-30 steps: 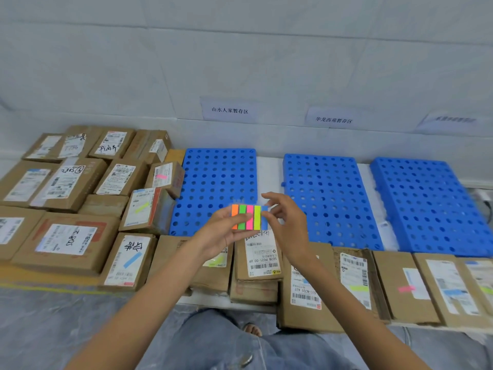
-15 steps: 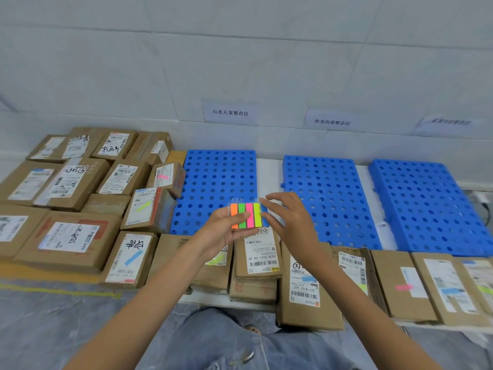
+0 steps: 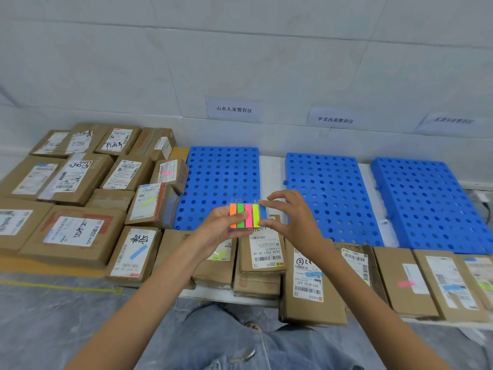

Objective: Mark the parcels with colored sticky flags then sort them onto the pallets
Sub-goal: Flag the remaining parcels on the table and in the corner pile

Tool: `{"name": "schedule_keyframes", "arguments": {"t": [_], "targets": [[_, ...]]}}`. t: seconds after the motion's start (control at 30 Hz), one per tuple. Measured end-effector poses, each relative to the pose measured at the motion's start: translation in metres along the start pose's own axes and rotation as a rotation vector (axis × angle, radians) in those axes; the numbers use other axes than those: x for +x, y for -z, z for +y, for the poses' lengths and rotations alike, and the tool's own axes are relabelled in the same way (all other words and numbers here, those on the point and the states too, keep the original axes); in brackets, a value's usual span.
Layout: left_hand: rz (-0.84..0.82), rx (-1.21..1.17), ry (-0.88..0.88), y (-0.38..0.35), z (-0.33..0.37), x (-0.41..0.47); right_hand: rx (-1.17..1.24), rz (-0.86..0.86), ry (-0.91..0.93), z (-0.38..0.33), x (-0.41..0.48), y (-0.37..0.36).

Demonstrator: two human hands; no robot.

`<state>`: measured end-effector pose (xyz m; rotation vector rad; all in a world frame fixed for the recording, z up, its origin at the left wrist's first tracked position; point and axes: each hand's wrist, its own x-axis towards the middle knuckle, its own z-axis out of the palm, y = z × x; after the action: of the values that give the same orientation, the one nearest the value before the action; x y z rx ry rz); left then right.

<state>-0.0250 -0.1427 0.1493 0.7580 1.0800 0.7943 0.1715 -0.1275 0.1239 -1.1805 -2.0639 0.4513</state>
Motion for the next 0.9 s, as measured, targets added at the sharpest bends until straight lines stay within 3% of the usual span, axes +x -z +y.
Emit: {"name": "schedule_keyframes", "arguments": {"t": [0.2, 0.6, 0.8, 0.9], "targets": [[0.022, 0.023, -0.002, 0.006, -0.001, -0.005, -0.23, -0.013, 0.144, -0.008, 0.0, -0.002], [0.032, -0.033, 0.058, 0.008, 0.001, -0.008, -0.287, 0.016, 0.291, -0.012, 0.0, -0.006], [0.041, -0.045, 0.083, 0.006, 0.001, -0.007, -0.446, -0.138, 0.361, -0.004, -0.009, -0.005], [0.042, -0.04, 0.093, 0.005, 0.0, -0.005, -0.467, -0.137, 0.351, -0.005, -0.011, -0.005]]}}
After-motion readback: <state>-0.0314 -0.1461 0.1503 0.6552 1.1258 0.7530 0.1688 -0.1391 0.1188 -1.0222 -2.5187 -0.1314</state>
